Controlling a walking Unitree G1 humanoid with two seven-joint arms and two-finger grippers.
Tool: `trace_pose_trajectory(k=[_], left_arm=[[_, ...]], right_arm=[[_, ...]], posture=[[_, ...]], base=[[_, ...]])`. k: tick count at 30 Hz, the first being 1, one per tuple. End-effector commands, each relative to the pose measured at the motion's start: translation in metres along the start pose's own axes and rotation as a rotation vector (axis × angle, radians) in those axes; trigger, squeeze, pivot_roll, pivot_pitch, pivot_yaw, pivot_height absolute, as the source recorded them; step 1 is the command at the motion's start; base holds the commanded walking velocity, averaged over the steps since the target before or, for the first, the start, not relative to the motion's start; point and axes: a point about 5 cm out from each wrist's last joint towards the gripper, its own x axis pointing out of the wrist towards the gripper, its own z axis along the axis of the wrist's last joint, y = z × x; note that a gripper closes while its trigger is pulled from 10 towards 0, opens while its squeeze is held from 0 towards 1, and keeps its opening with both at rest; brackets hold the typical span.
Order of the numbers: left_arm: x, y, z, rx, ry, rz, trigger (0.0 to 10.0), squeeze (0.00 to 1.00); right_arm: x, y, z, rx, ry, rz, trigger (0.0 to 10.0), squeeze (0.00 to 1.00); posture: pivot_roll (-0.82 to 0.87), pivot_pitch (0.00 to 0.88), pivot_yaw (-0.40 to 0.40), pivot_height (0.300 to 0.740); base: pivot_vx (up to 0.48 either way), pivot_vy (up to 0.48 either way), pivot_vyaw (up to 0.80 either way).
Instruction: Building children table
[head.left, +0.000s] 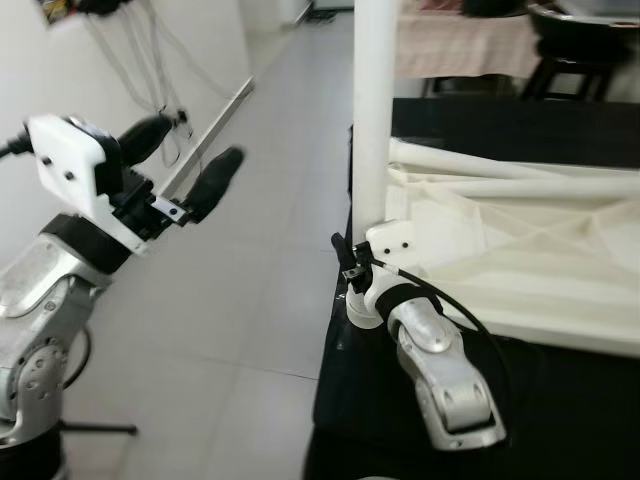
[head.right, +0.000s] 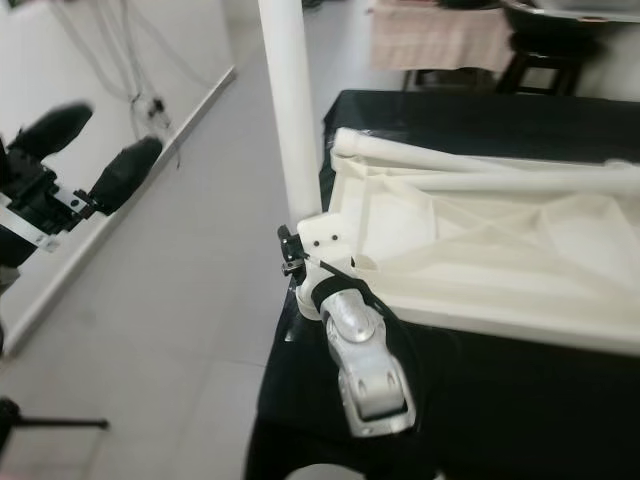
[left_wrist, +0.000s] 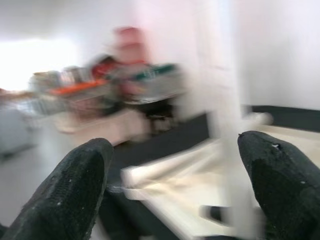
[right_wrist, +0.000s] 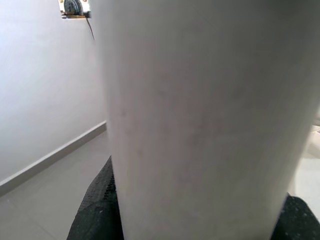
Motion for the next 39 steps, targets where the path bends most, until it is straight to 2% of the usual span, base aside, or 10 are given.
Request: trace_pose_trajectory(k=[1, 5, 15, 16, 17, 18, 28, 30, 38, 39], left_arm=[[0.012, 0.008, 0.002, -0.105, 0.03, -0.142, 10.0, 1.0], [0.033, 0.015, -0.003, -0.204, 0.081, -0.286, 10.0, 1.0], [0.064, 0.029, -0.015, -0.303, 0.174, -0.363, 10.0, 1.0], [0.069, 0.029, -0.017, -0.31, 0.186, -0.382, 10.0, 0.29], [0.069, 0.029, -0.017, -0.31, 0.186, -0.382, 10.0, 0.29], [0.077, 0.028, -0.019, -0.323, 0.195, -0.409, 10.0, 0.0], [0.111, 0.018, -0.022, -0.377, 0.227, -0.603, 10.0, 0.0], [0.122, 0.012, -0.021, -0.36, 0.241, -0.676, 10.0, 0.0], [0.137, 0.01, -0.025, -0.277, 0.249, -0.701, 10.0, 0.0], [0.141, 0.008, -0.025, -0.227, 0.235, -0.696, 0.8, 0.0]], right_arm=[[0.0, -0.003, -0.027, 0.007, 0.133, -0.04, 10.0, 0.0], [0.002, 0.001, -0.024, 0.025, 0.124, -0.036, 10.0, 0.0], [0.003, 0.007, -0.022, 0.051, 0.114, -0.027, 10.0, 0.0], [0.003, 0.008, -0.022, 0.054, 0.113, -0.025, 10.0, 0.0], [0.003, 0.008, -0.022, 0.054, 0.113, -0.025, 10.0, 0.0], [0.002, 0.01, -0.02, 0.057, 0.101, -0.015, 10.0, 0.0], [-0.001, 0.017, -0.013, 0.083, 0.065, 0.008, 10.0, 0.0], [-0.002, 0.02, -0.01, 0.089, 0.055, 0.017, 10.0, 0.0], [-0.006, 0.026, -0.005, 0.104, 0.038, 0.049, 10.0, 0.0], [-0.006, 0.027, -0.005, 0.105, 0.037, 0.053, 10.0, 0.0]], posture=[[0.02, 0.034, 0.088, 0.74], [0.01, 0.035, 0.098, 0.74], [0.0, 0.045, 0.105, 0.74], [0.0, 0.048, 0.107, 0.74], [0.0, 0.048, 0.107, 0.74], [-0.01, 0.054, 0.109, 0.74], [-0.03, 0.07, 0.122, 0.74], [-0.04, 0.08, 0.131, 0.74], [-0.06, 0.099, 0.145, 0.74], [-0.06, 0.099, 0.146, 0.74]], base=[[0.0, 0.0, 0.0], [0.0, 0.0, 0.0], [0.0, 0.0, 0.0], [0.0, 0.0, 0.0], [0.0, 0.0, 0.0], [0.0, 0.0, 0.0], [0.0, 0.0, 0.0], [0.0, 0.0, 0.0], [0.0, 0.0, 0.0], [0.0, 0.0, 0.0]])
